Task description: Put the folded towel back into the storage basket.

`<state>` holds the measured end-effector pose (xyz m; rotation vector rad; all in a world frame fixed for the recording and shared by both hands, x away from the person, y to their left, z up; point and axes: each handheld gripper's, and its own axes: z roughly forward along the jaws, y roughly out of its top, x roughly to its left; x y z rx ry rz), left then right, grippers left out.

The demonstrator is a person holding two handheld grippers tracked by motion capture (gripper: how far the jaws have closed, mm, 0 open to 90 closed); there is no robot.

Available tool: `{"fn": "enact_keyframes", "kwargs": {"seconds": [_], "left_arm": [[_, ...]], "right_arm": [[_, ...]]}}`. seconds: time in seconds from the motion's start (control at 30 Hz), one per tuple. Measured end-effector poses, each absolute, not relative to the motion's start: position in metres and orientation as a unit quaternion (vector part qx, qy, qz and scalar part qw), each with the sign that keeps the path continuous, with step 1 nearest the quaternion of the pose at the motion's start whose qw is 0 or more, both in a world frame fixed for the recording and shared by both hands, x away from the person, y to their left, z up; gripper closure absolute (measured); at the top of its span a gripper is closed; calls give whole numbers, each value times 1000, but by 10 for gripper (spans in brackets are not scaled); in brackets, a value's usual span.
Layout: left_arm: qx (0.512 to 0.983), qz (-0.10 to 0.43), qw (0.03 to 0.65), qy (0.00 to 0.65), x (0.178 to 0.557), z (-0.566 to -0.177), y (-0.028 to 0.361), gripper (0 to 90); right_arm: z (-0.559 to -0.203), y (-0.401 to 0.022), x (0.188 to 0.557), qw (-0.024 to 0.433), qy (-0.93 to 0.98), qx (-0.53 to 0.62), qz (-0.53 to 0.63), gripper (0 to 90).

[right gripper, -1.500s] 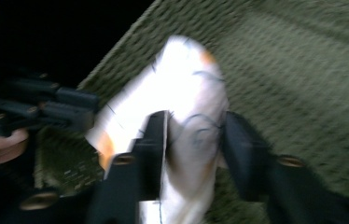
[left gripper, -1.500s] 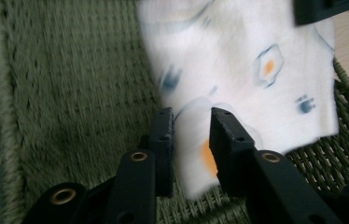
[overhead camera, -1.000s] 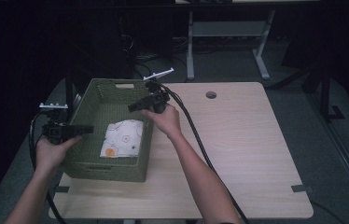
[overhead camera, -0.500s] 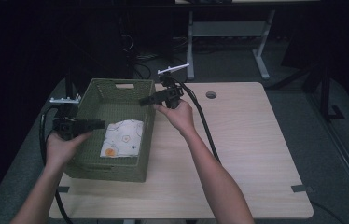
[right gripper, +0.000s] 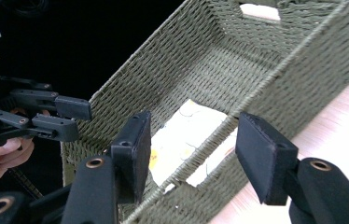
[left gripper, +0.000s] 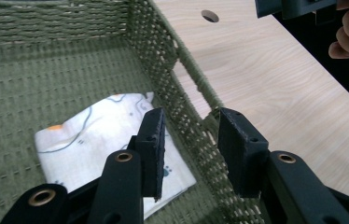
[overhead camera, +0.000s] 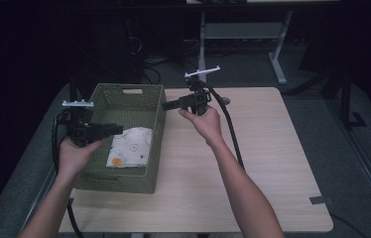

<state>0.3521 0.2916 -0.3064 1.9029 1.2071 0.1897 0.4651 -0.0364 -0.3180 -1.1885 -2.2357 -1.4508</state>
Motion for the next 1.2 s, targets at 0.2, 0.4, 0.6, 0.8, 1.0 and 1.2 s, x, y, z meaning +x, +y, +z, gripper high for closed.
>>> {"fn": "enact_keyframes", "kwargs": {"seconds": [0.2, 0.4, 0.6, 0.8, 1.0, 1.2], "left_arm": [[767, 76, 425, 474, 350, -306, 275, 602], [769, 75, 423, 473, 349, -307, 260, 586], [773, 74, 423, 467, 346, -305, 242, 570], [778, 72, 425, 457, 343, -305, 221, 531], [784, 67, 425, 447, 340, -308, 197, 515], [792, 59, 423, 436, 338, -312, 178, 511]], "right_arm": [[-321, -58, 462, 110, -754, -413, -499, 440], [-323, -82, 459, 107, -746, -420, -505, 431], [-325, -104, 456, 105, -740, -425, -510, 422], [-331, -130, 452, 106, -733, -435, -513, 416], [-338, -156, 448, 104, -725, -445, -516, 410], [-345, -177, 443, 105, -716, -456, -518, 406]]}}
